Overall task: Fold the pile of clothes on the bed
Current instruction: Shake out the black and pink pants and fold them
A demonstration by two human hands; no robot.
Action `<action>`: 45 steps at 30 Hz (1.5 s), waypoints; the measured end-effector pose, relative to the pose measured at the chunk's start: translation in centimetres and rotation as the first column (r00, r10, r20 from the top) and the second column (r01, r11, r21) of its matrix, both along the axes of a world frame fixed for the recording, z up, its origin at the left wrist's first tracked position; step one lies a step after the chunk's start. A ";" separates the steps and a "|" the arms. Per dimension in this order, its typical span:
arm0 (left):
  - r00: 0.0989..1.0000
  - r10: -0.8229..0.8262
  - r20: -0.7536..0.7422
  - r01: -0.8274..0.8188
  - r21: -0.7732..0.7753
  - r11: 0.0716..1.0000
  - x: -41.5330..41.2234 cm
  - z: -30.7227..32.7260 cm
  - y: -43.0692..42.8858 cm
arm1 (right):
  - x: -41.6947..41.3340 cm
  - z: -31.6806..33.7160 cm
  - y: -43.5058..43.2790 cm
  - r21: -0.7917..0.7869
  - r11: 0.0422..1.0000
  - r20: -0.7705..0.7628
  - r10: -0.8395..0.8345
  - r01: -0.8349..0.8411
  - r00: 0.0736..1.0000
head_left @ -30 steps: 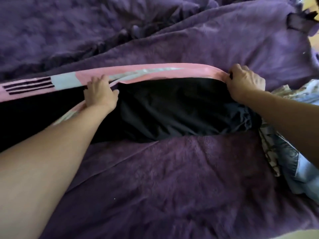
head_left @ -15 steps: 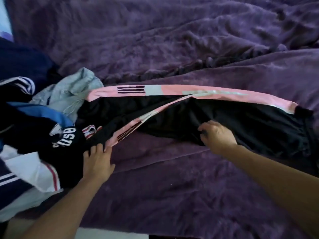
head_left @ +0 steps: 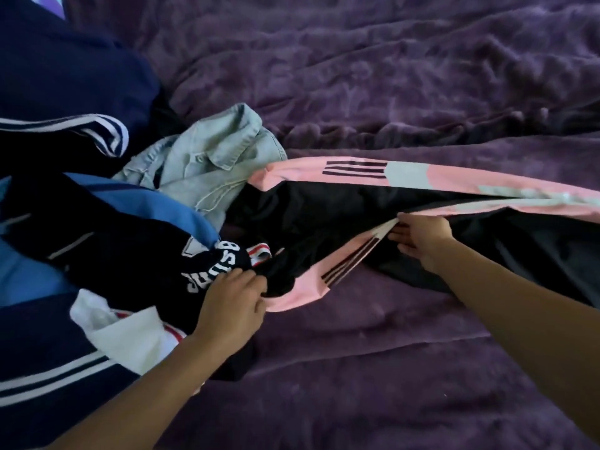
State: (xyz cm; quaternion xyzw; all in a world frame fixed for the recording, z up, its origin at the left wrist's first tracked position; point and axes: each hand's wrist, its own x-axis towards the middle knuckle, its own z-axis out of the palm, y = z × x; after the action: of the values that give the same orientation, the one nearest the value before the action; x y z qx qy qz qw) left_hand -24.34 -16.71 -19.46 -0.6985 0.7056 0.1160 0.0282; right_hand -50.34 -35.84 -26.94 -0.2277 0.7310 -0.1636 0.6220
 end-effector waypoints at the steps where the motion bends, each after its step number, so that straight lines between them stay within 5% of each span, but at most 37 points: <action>1: 0.989 0.087 -0.122 -0.095 -0.061 0.994 0.6 1.0 -1.4 | 0.5 0.3 -0.6 -0.019 0.999 0.014 -0.045 0.045 0.999; 5: 0.866 0.340 -0.366 -0.409 -0.130 0.903 5.1 2.6 -10.1 | 2.2 2.2 -4.1 -0.098 0.983 0.065 -0.148 0.154 0.987; 10: 0.720 0.535 -0.443 -0.465 0.265 0.845 9.5 -1.8 -17.5 | 3.3 2.5 -6.8 -0.096 0.992 0.098 -0.078 0.088 0.992; 14: 0.950 0.156 -0.269 -0.107 0.191 0.976 8.6 -3.8 -19.2 | 3.9 0.3 -4.5 -0.223 0.971 -0.088 0.070 -0.088 0.994; 18: 0.990 -0.113 -0.078 0.128 0.222 0.967 6.0 -4.7 -20.9 | 3.8 -2.0 -1.8 -0.220 0.932 -0.252 0.230 -0.287 0.940; 22: 0.997 -0.018 -0.079 0.049 0.404 0.913 6.4 -3.4 -22.6 | 3.0 -1.8 -1.7 -0.240 0.832 -0.435 0.368 -0.500 0.822; 26: 0.977 0.180 -0.118 -0.069 0.620 0.781 11.3 0.4 -23.9 | 3.5 -1.3 -1.9 -0.190 0.522 -0.718 0.504 -0.832 0.480; 29: 0.795 0.497 -0.347 -0.136 0.696 0.705 13.5 1.2 -22.7 | 5.1 -1.6 -2.1 -0.045 0.462 -0.826 0.481 -0.886 0.293; 32: 0.395 0.725 -0.565 -0.062 0.770 0.634 13.7 0.6 -20.6 | 6.4 -2.8 -1.9 0.114 0.451 -0.823 0.542 -0.885 0.170; 34: 0.204 0.760 -0.617 -0.069 0.765 0.640 12.6 0.6 -19.7 | 6.7 -3.4 -2.0 0.196 0.421 -0.778 0.616 -0.885 0.121; 36: 0.099 0.745 -0.659 -0.182 0.724 0.665 11.0 1.2 -19.9 | 6.3 -3.1 -2.6 0.199 0.404 -0.728 0.671 -0.893 0.141; 39: 0.051 0.664 -0.746 -0.278 0.628 0.727 7.0 3.7 -21.4 | 3.8 -1.3 -3.0 0.016 0.462 -0.696 0.642 -0.887 0.322; 42: 0.163 0.527 -0.834 -0.234 0.486 0.842 -0.2 6.2 -22.9 | -0.7 1.0 -1.4 -0.187 0.650 -0.669 0.465 -0.737 0.580; 45: 0.376 0.406 -0.833 -0.156 0.375 0.914 -9.3 5.5 -23.6 | -6.2 2.4 1.3 -0.213 0.775 -0.649 0.343 -0.595 0.679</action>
State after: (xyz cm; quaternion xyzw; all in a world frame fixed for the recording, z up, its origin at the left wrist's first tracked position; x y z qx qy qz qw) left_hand -33.61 -40.27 -13.92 -0.6292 0.4612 0.5545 -0.2899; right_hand -56.59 -34.51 -24.59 -0.5747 0.7460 -0.0661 0.3298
